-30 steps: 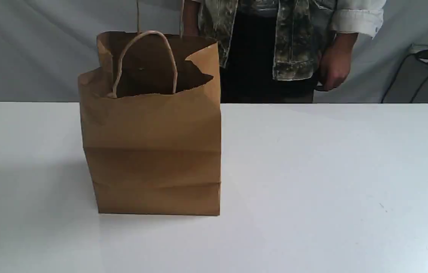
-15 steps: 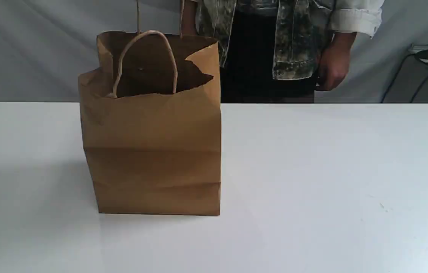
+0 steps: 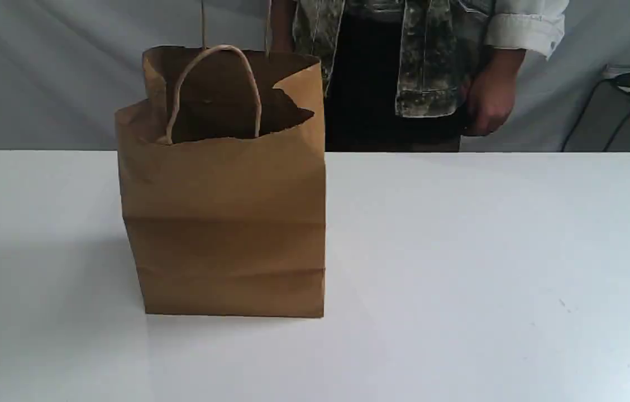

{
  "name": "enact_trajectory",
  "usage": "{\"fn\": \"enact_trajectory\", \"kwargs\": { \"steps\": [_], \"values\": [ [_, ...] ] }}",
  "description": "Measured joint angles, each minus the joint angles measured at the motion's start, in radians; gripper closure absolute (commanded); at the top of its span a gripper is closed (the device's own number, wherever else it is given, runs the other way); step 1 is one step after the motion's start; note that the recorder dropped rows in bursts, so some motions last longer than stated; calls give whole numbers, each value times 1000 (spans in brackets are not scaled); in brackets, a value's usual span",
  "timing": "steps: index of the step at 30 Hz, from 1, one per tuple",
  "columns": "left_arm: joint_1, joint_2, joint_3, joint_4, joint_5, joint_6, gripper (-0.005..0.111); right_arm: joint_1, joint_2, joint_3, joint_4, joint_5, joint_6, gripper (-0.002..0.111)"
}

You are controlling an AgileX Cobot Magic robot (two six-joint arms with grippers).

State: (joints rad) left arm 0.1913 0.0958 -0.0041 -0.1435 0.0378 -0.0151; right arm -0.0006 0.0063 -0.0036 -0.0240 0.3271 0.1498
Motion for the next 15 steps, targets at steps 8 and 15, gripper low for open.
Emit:
{"fn": "enact_trajectory", "kwargs": {
  "steps": [8, 15],
  "values": [
    [63, -90, 0, 0, 180, 0, 92, 0, 0, 0, 2, 0, 0, 97],
    [23, -92, 0, 0, 242, 0, 92, 0, 0, 0, 4, 0, 0, 97]
  ]
}}
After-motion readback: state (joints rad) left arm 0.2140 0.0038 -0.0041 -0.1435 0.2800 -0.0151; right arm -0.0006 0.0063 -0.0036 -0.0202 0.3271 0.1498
